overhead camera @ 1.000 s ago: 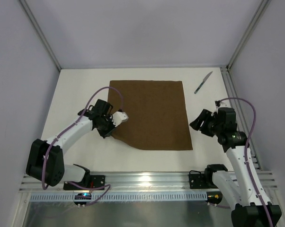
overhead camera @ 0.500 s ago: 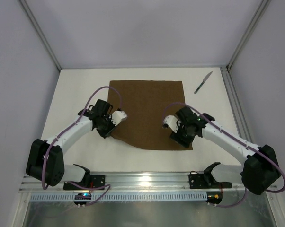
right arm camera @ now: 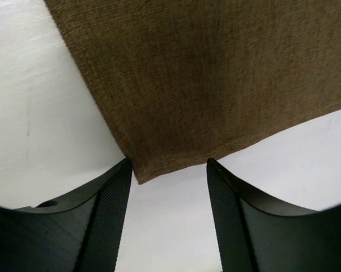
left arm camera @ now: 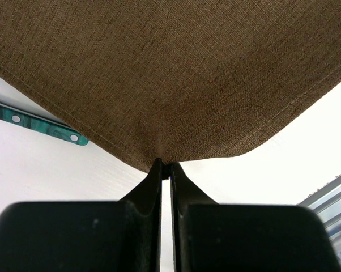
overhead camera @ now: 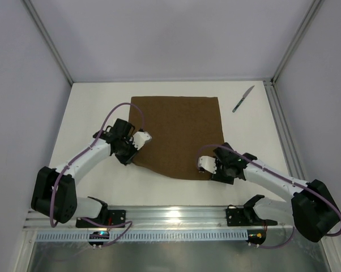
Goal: Fold the napkin into a case and place the utensils inside
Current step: Pick up the flattened napkin from the center of the board.
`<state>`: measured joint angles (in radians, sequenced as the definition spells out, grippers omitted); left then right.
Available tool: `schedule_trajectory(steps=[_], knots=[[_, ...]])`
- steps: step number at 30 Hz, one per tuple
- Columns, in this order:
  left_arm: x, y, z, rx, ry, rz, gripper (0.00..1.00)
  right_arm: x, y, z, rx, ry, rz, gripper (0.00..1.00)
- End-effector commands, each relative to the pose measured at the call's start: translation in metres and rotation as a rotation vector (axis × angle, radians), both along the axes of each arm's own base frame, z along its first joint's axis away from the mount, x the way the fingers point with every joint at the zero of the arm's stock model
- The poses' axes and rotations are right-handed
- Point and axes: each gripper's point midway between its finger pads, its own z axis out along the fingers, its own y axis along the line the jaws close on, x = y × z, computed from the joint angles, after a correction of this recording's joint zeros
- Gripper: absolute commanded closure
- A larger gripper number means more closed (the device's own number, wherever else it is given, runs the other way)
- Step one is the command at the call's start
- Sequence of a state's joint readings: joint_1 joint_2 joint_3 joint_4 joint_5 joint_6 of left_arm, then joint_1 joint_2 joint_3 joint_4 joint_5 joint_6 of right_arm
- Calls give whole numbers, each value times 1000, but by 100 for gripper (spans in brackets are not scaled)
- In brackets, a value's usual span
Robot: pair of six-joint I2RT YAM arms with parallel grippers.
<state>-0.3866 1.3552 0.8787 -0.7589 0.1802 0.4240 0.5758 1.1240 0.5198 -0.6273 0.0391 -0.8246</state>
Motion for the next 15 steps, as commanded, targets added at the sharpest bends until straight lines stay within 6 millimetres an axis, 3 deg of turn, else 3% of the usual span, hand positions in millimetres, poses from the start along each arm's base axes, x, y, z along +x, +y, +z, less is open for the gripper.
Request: schedule_trajectory(steps=[1,6,10,12,15], knots=[[10,-8,14,-35,-39,4,100,20,9,-2,4,-56,30,43],[8,-6,18,-28,-34,4,100,9,6,-14,-22,12,41,65],[7,-4,22,-21,-35,14,100,7,6,-10,-22,22,44,80],[6,-1,24,-16,-31,28,100,2,5,-7,-23,32,48,95],[4,1,30,-30,-27,48,100,3,10,11,-2,18,42,96]])
